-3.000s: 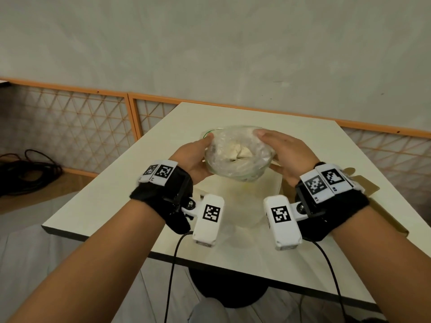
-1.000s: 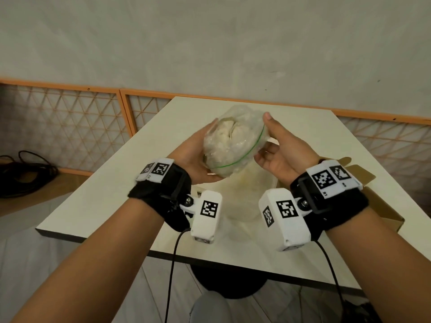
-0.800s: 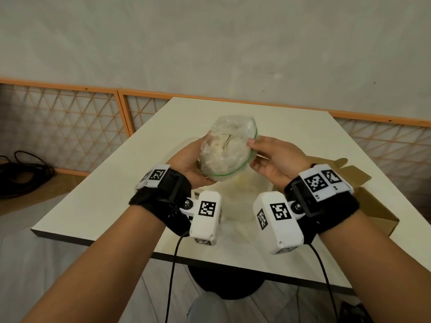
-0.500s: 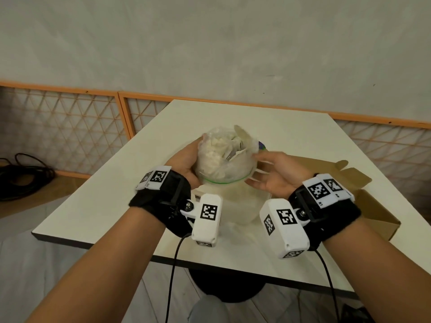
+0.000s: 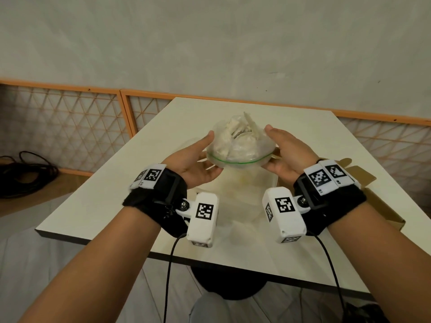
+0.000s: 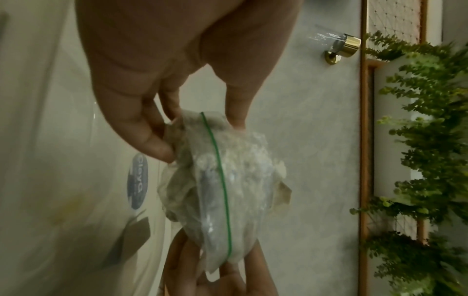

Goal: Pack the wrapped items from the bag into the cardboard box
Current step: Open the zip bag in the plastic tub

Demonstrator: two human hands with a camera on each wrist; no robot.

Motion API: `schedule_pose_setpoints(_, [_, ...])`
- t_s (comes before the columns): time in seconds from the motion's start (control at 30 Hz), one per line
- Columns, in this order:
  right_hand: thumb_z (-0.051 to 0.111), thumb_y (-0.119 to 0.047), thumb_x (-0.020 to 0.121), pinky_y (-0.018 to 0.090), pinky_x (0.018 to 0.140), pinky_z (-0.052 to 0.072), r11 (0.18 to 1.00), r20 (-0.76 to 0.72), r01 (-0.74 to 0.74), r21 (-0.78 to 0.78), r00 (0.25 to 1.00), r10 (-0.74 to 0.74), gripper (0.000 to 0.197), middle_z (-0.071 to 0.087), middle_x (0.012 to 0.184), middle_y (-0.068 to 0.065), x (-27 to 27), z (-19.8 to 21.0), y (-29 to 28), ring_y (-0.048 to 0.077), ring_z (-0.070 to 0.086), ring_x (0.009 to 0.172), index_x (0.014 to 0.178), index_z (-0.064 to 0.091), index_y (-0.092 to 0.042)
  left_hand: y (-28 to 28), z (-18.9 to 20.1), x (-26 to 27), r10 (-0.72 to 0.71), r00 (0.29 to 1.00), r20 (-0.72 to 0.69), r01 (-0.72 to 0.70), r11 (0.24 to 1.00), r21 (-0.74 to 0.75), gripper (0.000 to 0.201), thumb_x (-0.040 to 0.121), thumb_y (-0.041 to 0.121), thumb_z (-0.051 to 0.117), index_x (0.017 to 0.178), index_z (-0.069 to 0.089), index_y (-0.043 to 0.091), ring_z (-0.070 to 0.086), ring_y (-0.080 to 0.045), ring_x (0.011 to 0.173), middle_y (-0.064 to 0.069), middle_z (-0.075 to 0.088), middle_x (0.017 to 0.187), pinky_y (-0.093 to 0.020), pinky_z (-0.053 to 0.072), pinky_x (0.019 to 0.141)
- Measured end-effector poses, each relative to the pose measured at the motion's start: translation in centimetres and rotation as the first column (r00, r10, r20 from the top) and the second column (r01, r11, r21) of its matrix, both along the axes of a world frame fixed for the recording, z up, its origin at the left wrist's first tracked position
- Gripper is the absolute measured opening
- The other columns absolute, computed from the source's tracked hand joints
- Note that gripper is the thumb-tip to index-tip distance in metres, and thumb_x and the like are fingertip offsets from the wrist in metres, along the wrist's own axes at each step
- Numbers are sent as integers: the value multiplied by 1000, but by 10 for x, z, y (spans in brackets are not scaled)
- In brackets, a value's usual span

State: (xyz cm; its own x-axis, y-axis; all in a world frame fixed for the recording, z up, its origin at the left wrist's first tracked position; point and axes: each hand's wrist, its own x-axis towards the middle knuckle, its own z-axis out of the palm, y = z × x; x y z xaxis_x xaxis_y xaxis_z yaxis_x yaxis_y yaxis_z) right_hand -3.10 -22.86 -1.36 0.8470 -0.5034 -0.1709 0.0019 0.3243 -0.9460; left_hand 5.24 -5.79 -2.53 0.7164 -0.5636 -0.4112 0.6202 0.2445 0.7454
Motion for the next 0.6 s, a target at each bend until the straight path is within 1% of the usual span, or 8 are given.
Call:
schedule_pose_setpoints(0.07, [57, -17, 92, 35, 70, 58, 1000, -9, -2, -31, 1000, 2, 4, 61, 102, 5, 0, -1, -4, 19, 61, 92, 94, 60, -18, -2, 2, -1, 23, 1000, -7, -23, 999, -41, 21, 89, 24, 62, 99, 58, 6, 63, -22, 87, -8, 63, 99, -34, 59, 66])
schedule_pose_setpoints(0.13, [60, -10, 89, 29, 56, 56, 993, -31, 30, -111, 999, -33, 10, 62, 100, 6, 0, -5, -8, 20, 61, 92, 90, 63, -20, -4, 2, -1, 32, 999, -39, -36, 994, -100, 15, 94, 14, 54, 102, 56, 3, 63, -26, 97, -12, 63, 108, -38, 57, 73])
schedule_pose_setpoints(0.27, [59, -4, 88, 27, 51, 51, 980, -77, 40, -197, 995, -56, 21, 61, 101, 6, -1, -15, -9, 22, 61, 93, 82, 63, -24, -9, -2, -7, 51, 995, -83, -61, 991, -122, 20, 100, 5, 37, 111, 54, 0, 54, -26, 122, -14, 62, 103, -43, 45, 87])
schedule_pose_setpoints(0.37, [63, -5, 85, 36, 65, 57, 937, -96, 36, -346, 993, -74, 24, 62, 111, 10, -3, -18, -9, 27, 61, 102, 76, 64, -28, -12, -5, -11, 75, 992, -104, -87, 988, -125, 32, 100, 1, 30, 128, 47, -2, 54, -27, 121, -14, 61, 101, -45, 44, 88])
schedule_pose_setpoints(0.43, [65, -7, 84, 42, 76, 58, 871, -116, 22, -491, 989, -90, 27, 61, 110, 9, -4, -16, -9, 27, 62, 98, 73, 63, -32, -13, -5, -10, 78, 995, -56, -83, 992, -91, 32, 99, -3, 29, 125, 49, -3, 61, -27, 104, -15, 60, 107, -43, 49, 80])
schedule_pose_setpoints(0.5, [64, -10, 85, 34, 65, 60, 816, -153, 0, -579, 982, -108, 24, 58, 105, 7, -8, -14, -9, 24, 61, 87, 75, 60, -31, -14, -3, -6, 52, 985, 163, -71, 991, 115, 29, 96, -5, 33, 117, 52, -3, 61, -24, 86, -19, 59, 109, -37, 54, 70])
schedule_pose_setpoints(0.53, [64, -11, 86, 30, 59, 59, 787, -173, -15, -617, 978, -117, 20, 56, 104, 6, -9, -14, -8, 24, 61, 85, 78, 60, -29, -14, 0, -5, -20, 947, 322, -76, 957, 281, 25, 95, -3, 38, 114, 53, 1, 60, -24, 84, -18, 56, 108, -38, 56, 73])
schedule_pose_setpoints(0.6, [63, -14, 86, 32, 59, 59, 727, -213, -42, -685, 966, -144, 10, 55, 103, 7, -10, -15, -7, 27, 62, 85, 89, 62, -24, -12, 10, 0, -227, 806, 547, -162, 804, 573, 12, 95, 8, 44, 105, 50, 9, 54, -23, 92, -13, 51, 107, -38, 53, 86])
